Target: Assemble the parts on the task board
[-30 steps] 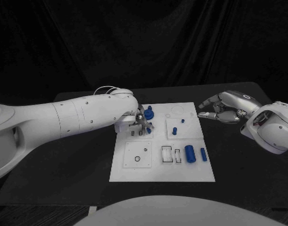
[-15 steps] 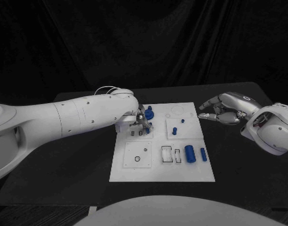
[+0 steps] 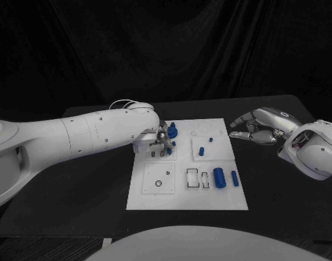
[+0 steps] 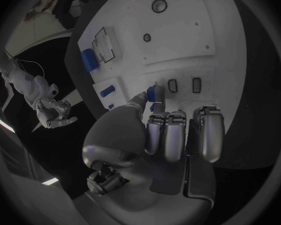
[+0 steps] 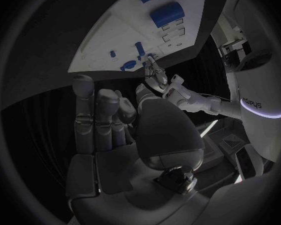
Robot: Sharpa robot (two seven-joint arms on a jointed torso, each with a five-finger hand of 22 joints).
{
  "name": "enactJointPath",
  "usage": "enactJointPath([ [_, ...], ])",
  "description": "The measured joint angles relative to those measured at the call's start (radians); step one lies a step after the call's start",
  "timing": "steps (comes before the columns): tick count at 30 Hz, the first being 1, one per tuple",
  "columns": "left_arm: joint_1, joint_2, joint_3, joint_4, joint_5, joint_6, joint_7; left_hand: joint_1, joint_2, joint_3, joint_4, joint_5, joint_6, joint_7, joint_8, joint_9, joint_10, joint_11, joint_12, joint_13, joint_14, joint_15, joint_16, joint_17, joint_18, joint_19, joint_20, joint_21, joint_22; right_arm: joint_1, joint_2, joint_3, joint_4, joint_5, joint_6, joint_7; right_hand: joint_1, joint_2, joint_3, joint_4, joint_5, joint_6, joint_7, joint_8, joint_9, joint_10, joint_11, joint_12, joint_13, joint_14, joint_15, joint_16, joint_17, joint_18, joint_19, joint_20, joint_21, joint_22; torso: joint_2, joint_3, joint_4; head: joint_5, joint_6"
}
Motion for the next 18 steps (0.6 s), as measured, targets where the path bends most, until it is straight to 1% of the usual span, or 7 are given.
enactJointPath([
  [2, 0.0, -0.003, 0.0, 0.002, 0.0, 0.0, 0.001, -0.022, -0.024, 0.067, -0.018, 0.009, 0.001, 0.0, -0.011, 0.01, 0.0, 0.0, 0.0, 0.0, 0.0, 0.0, 0.0, 0.0, 0.0, 0.0, 0.0, 0.0, 0.0, -0.001, 0.0, 0.0, -0.001, 0.0, 0.0, 0.0, 0.002, -0.002, 0.0, 0.0, 0.0, 0.0, 0.0, 0.0, 0.0, 0.0, 0.0, 0.0, 0.0, 0.0, 0.0, 0.0, 0.0, 0.0, 0.0, 0.0, 0.0, 0.0, 0.0, 0.0, 0.0, 0.0, 0.0],
  [5, -0.001, -0.008, -0.001, 0.007, 0.0, 0.0, 0.002, -0.064, -0.066, 0.156, -0.018, 0.012, 0.005, 0.004, -0.026, 0.035, 0.0, 0.0, 0.0, 0.0, 0.0, 0.0, 0.0, 0.0, 0.0, 0.0, 0.0, -0.004, 0.0, -0.002, 0.0, 0.0, -0.001, 0.0, 0.0, 0.0, 0.002, -0.002, 0.0, 0.0, 0.0, 0.0, 0.0, 0.0, 0.0, 0.0, 0.0, 0.0, 0.0, 0.0, 0.0, 0.0, 0.0, 0.0, 0.0, 0.0, 0.0, 0.0, 0.0, -0.0001, 0.0001, -0.001, 0.0],
  [7, -0.001, -0.014, -0.001, 0.011, 0.0, 0.0, 0.002, -0.079, -0.081, 0.181, -0.016, 0.012, 0.01, 0.002, -0.028, 0.045, 0.0, 0.0, 0.0, 0.0, 0.0, 0.0, 0.0, 0.0, 0.0, 0.0, 0.0, -0.004, 0.0, -0.003, -0.001, 0.0, -0.002, 0.0, 0.0, 0.0, 0.002, -0.002, 0.0, 0.0, 0.0, 0.0, 0.0, 0.0, 0.0, 0.0, 0.0, 0.0, 0.0, 0.0, 0.0, 0.0, 0.0, 0.0, 0.0, 0.0, 0.0, 0.0, 0.0, 0.0, 0.0004, -0.001, 0.0],
  [10, -0.001, -0.023, -0.001, 0.017, 0.0, 0.0, 0.001, -0.085, -0.087, 0.195, -0.016, 0.012, 0.015, 0.0, -0.031, 0.05, 0.0, 0.0, 0.0, 0.0, 0.0, 0.0, 0.0, 0.0, 0.0, 0.0, 0.0, -0.006, 0.0, -0.004, -0.002, 0.0, -0.002, 0.0, -0.001, -0.001, 0.002, -0.002, 0.0, 0.0, 0.0, 0.0, 0.0, 0.0, 0.0, 0.0, 0.0, 0.0, 0.0, 0.0, 0.0, 0.0, 0.0, 0.0, 0.0, 0.0, 0.0, 0.0, 0.0, 0.0, 0.001, 0.0, 0.0],
  [12, -0.001, -0.03, -0.001, 0.02, 0.0, 0.0, 0.0, -0.101, -0.091, 0.236, -0.036, 0.012, 0.017, 0.002, -0.036, 0.057, 0.0, 0.0, 0.0, 0.0, 0.0, 0.0, 0.0, 0.0, 0.0, 0.0, 0.0, -0.008, 0.0, -0.004, -0.002, 0.0, -0.003, 0.0, -0.001, -0.001, 0.002, -0.002, 0.0, -0.005, 0.0, 0.003, -0.003, 0.0, -0.001, -0.002, 0.002, 0.0, -0.001, 0.0, 0.0, 0.0, -0.001, 0.0, 0.0, 0.0, 0.0, 0.0, 0.0, -0.0001, 0.0011, 0.002, 0.0],
  [16, -0.001, -0.044, -0.001, 0.025, 0.0, 0.0, -0.003, -0.105, -0.09, 0.242, -0.033, 0.012, 0.017, 0.002, -0.036, 0.061, 0.0, 0.0, 0.0, 0.0, 0.0, 0.0, 0.0, 0.0, 0.0, 0.0, 0.0, -0.008, 0.0, -0.005, -0.004, 0.0, -0.003, 0.0, -0.001, -0.001, 0.002, -0.002, 0.0, -0.005, 0.0, 0.003, -0.003, 0.0, -0.001, -0.004, 0.004, 0.0, -0.001, 0.0, 0.0, 0.0, -0.001, 0.0, 0.0, 0.0, 0.0, 0.001, 0.0, -0.0003, 0.0011, 0.004, 0.0],
  [18, -0.001, -0.052, -0.001, 0.028, 0.0, 0.0, -0.004, -0.11, -0.096, 0.246, -0.029, 0.012, 0.018, 0.003, -0.036, 0.065, 0.0, 0.0, 0.0, 0.0, 0.0, 0.0, 0.0, 0.0, 0.0, 0.0, 0.0, -0.008, 0.0, -0.006, -0.005, 0.0, -0.003, 0.0, -0.001, -0.001, 0.002, -0.002, 0.0, -0.005, 0.0, 0.003, -0.003, 0.0, -0.001, -0.004, 0.004, 0.0, -0.001, 0.0, 0.0, 0.0, -0.001, 0.0, 0.0, 0.0, 0.0, 0.001, 0.0, -0.0006, 0.0011, 0.004, 0.0],
])
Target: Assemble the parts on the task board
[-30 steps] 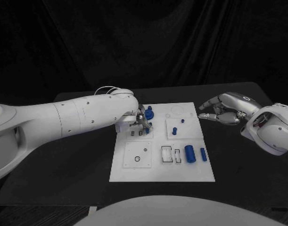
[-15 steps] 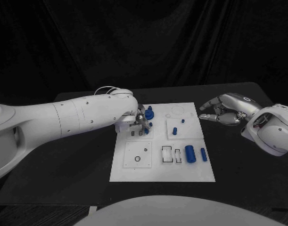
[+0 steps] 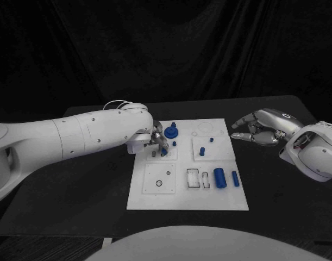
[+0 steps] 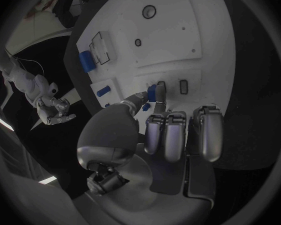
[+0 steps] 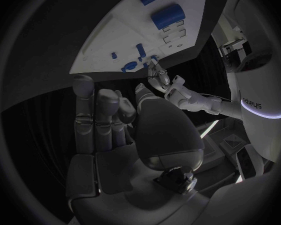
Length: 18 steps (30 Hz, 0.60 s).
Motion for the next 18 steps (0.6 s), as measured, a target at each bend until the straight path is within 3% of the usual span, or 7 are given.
enactJointPath([
  [18, 0.0, -0.028, 0.0, 0.014, -0.001, -0.002, -0.019, -0.017, -0.007, 0.039, -0.014, 0.004, 0.004, 0.004, -0.009, 0.008, 0.0, 0.0, 0.0, 0.0, 0.0, 0.0, 0.0, 0.0, 0.0, 0.0, 0.0, 0.0, 0.0, -0.005, -0.004, 0.0, -0.001, 0.0, 0.0, -0.001, 0.004, 0.004, 0.0, 0.0, 0.0, 0.004, 0.004, 0.0, 0.0, 0.0, 0.0, 0.0, -0.002, 0.0, 0.0, -0.005, -0.002, 0.0, 0.0, 0.0, -0.004, 0.0, 0.0, 0.0, 0.0024, 0.007, 0.0],
])
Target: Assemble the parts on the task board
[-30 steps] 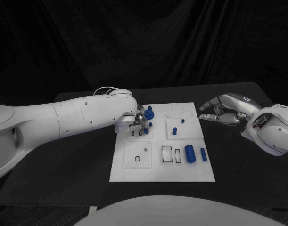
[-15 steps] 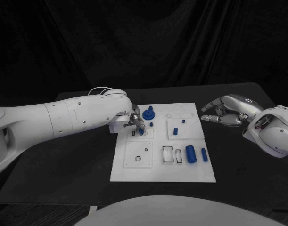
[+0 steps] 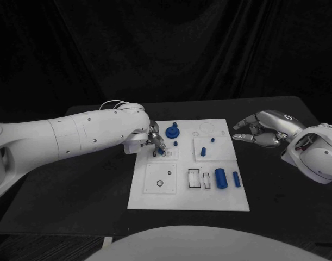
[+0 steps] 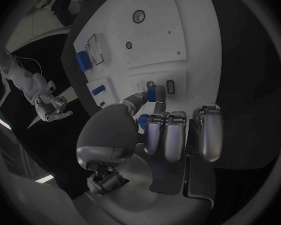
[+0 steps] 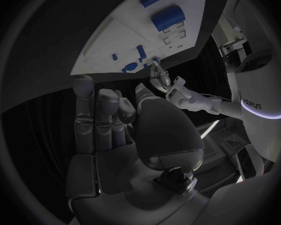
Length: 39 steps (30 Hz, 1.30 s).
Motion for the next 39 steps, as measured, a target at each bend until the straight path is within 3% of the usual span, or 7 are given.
enactJointPath([
  [19, -0.002, 0.007, 0.0, -0.003, 0.0, -0.002, -0.003, -0.017, 0.001, 0.011, 0.008, -0.011, -0.005, 0.0, -0.012, 0.005, 0.0, 0.0, 0.0, 0.0, 0.0, 0.0, 0.0, 0.0, 0.0, 0.0, 0.0, -0.004, 0.001, -0.001, 0.001, 0.0, -0.001, 0.0, 0.001, -0.001, 0.0, 0.0, 0.0, 0.0, 0.0, 0.0, 0.0, 0.0, 0.0, 0.0, 0.0, -0.013, -0.009, 0.0, 0.0, 0.0, -0.001, 0.0, 0.0, 0.0, 0.0, 0.0, 0.0, -0.0003, -0.0018, 0.002, 0.0],
  [39, -0.006, 0.013, 0.0, 0.002, 0.0, -0.002, -0.002, -0.025, -0.007, 0.032, -0.007, -0.014, -0.005, 0.001, -0.016, 0.005, 0.0, 0.0, 0.0, 0.0, 0.0, 0.0, 0.0, 0.0, 0.0, 0.0, 0.0, -0.008, 0.001, -0.001, 0.0, 0.0, 0.0, 0.0, 0.001, -0.002, 0.0, 0.0, 0.0, 0.0, 0.0, 0.0, 0.0, 0.0, -0.001, -0.007, 0.0, -0.021, -0.019, 0.0, 0.0, 0.0, -0.002, 0.0, 0.0, 0.0, 0.0, 0.001, 0.0, 0.0001, -0.003, 0.006, 0.0],
])
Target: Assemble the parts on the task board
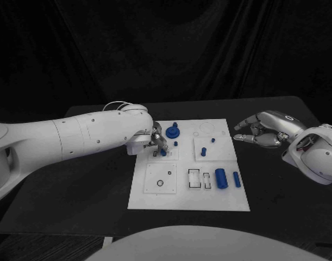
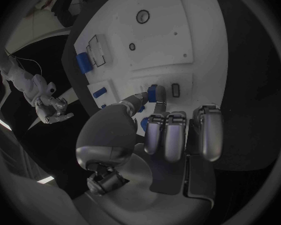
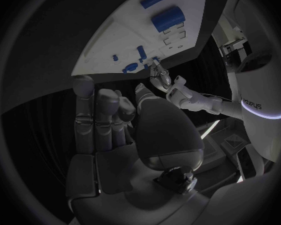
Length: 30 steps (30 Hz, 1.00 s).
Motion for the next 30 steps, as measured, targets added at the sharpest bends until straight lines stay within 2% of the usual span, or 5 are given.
enactJointPath([
  [14, -0.002, -0.006, 0.001, 0.006, 0.0, 0.001, -0.003, -0.006, 0.001, 0.007, 0.001, -0.007, 0.002, 0.002, -0.004, -0.001, 0.0, 0.0, 0.0, 0.0, 0.0, 0.0, 0.0, 0.001, 0.0, 0.0, 0.0, 0.0, 0.0, 0.0, -0.001, 0.0, 0.0, 0.0, 0.001, -0.002, 0.0, 0.0, 0.0, 0.0, 0.0, 0.0, 0.0, 0.0, 0.0, 0.0, 0.0, -0.006, -0.002, 0.0, 0.0, 0.0, 0.0, 0.0, 0.0, 0.0, 0.0, 0.0, 0.0, 0.0003, 0.0015, 0.001, 0.0],
  [17, -0.003, -0.007, 0.001, 0.006, 0.0, 0.002, -0.003, -0.04, 0.008, 0.005, 0.014, -0.147, 0.009, -0.001, -0.027, -0.002, 0.0, 0.0, 0.0, 0.0, 0.0, 0.0, 0.0, 0.001, 0.0, -0.006, 0.006, -0.007, 0.0, -0.001, 0.0, 0.0, 0.0, 0.0, 0.001, -0.002, 0.0, 0.0, 0.0, 0.0, 0.0, 0.0, 0.0, 0.0, 0.0, 0.0, 0.0, -0.006, -0.002, 0.0, 0.0, 0.0, 0.0, 0.0, 0.0, 0.0, 0.0, 0.0, 0.0, -0.0001, 0.0015, 0.003, 0.0],
  [20, -0.006, -0.008, 0.0, 0.005, 0.0, 0.004, -0.003, -0.081, 0.002, -0.039, 0.058, -0.222, 0.005, 0.007, -0.059, -0.025, 0.001, 0.012, 0.0, 0.0, 0.002, 0.006, 0.0, 0.001, 0.0, -0.009, 0.009, -0.01, 0.0, -0.001, 0.0, 0.0, 0.0, 0.0, 0.002, -0.002, 0.0, 0.0, 0.0, 0.0, 0.0, 0.0, 0.0, 0.0, 0.0, 0.0, 0.0, -0.006, -0.002, 0.0, 0.0, 0.0, 0.0, 0.0, 0.0, 0.0, 0.0, 0.0, 0.0, -0.0007, 0.0015, 0.003, 0.0],
  [25, -0.009, -0.009, 0.0, 0.004, 0.0, 0.009, -0.003, -0.144, -0.014, -0.128, 0.13, -0.31, -0.008, 0.03, -0.132, -0.088, 0.001, 0.032, 0.0, 0.0, 0.002, 0.024, 0.0, 0.001, 0.0, -0.019, 0.021, -0.018, 0.0, -0.001, 0.0, 0.0, -0.001, 0.0, 0.002, -0.003, 0.004, -0.005, 0.0, 0.0, 0.0, 0.0, 0.0, 0.0, 0.0, -0.004, 0.004, -0.01, -0.006, 0.0, 0.0, -0.004, -0.001, 0.0, 0.0, 0.0, -0.004, 0.0, 0.0, -0.0011, 0.0012, 0.003, 0.0],
  [30, -0.009, -0.011, 0.0, 0.003, 0.0, 0.012, -0.002, -0.165, -0.018, -0.182, 0.168, -0.323, -0.001, 0.036, -0.164, -0.12, 0.0, 0.036, 0.0, 0.0, 0.0, 0.029, 0.0, 0.001, 0.0, -0.018, 0.029, -0.018, 0.0, -0.001, 0.0, 0.0, -0.002, 0.0, 0.002, -0.003, 0.005, -0.006, 0.0, 0.0, 0.0, 0.0, 0.0, 0.0, 0.0, -0.004, 0.004, -0.01, -0.006, 0.0, 0.0, -0.004, -0.001, 0.0, 0.0, 0.0, -0.004, 0.0, 0.0, -0.0012, 0.0006, 0.003, 0.0],
])
